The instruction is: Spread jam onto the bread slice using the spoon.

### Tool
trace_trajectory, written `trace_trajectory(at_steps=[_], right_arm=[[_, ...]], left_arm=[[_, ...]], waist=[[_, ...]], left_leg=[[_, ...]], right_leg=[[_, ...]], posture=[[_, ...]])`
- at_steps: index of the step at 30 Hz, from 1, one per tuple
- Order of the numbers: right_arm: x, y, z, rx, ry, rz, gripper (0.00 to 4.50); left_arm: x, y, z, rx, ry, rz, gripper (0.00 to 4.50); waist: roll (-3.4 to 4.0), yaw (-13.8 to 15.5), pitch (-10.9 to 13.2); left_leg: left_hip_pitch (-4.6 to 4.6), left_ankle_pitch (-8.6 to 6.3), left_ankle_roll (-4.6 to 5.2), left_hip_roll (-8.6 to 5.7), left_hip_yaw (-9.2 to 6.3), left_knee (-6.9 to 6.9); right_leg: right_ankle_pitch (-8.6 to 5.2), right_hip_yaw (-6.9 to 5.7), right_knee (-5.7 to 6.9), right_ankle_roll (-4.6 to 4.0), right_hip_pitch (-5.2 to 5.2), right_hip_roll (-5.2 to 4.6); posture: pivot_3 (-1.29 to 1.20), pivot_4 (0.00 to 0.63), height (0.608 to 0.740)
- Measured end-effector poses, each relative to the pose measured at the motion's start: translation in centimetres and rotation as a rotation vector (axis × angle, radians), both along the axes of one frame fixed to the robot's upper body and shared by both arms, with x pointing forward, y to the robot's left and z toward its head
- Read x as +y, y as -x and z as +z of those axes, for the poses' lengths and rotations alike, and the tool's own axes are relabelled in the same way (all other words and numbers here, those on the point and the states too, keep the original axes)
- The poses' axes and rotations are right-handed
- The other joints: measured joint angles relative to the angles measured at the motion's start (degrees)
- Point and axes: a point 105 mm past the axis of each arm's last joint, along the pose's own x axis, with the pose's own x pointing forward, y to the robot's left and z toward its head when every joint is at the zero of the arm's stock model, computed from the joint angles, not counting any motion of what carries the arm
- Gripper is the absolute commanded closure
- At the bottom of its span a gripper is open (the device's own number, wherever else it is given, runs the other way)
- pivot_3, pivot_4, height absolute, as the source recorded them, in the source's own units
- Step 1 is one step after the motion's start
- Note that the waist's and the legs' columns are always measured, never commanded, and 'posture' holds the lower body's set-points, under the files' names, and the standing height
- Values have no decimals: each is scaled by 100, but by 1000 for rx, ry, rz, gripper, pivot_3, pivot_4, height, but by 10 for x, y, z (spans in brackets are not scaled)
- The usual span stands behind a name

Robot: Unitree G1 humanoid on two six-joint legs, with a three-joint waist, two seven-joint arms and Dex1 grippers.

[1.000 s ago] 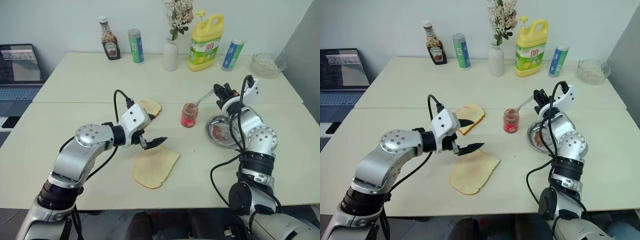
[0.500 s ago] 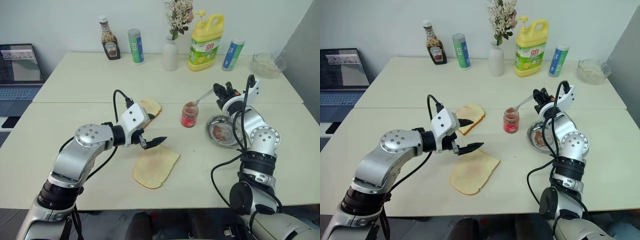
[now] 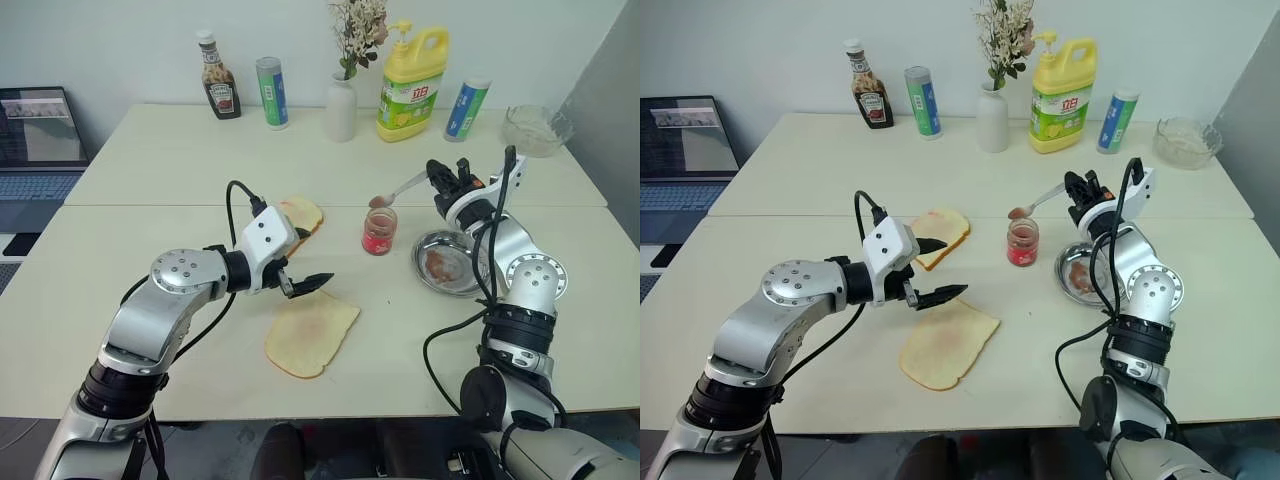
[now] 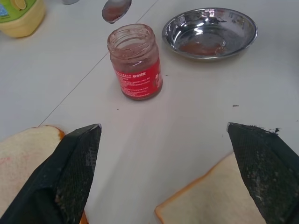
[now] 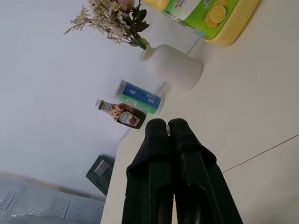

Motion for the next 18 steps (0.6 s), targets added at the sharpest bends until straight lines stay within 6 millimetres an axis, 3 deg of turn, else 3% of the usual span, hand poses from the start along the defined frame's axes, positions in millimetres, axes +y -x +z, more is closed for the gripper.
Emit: trace_trajectory(at_steps=[6, 12, 18], right_arm=[[24, 23, 19, -119, 128, 121, 4481], [68, 54, 41, -291, 290, 285, 4481], [107, 81, 35, -415, 445, 449, 4481]], left_arm=[[16, 3, -5, 12, 1, 37, 0], [64, 27, -21, 91, -64, 80, 0], [93, 54, -28, 148, -94, 83, 0]], waist=[[1, -10, 0], [5, -123, 3], [5, -124, 4]], left_leg=[[-1, 0, 0, 4, -2, -3], [-1, 0, 0, 8, 0, -13], [-2, 0, 0, 6, 1, -13]], right_leg=[[0, 0, -3, 0, -2, 2], [-2, 0, -4, -2, -9, 2], [-3, -1, -9, -3, -9, -4]], posture=[[0, 150, 740], [0, 150, 740], [0, 150, 740]])
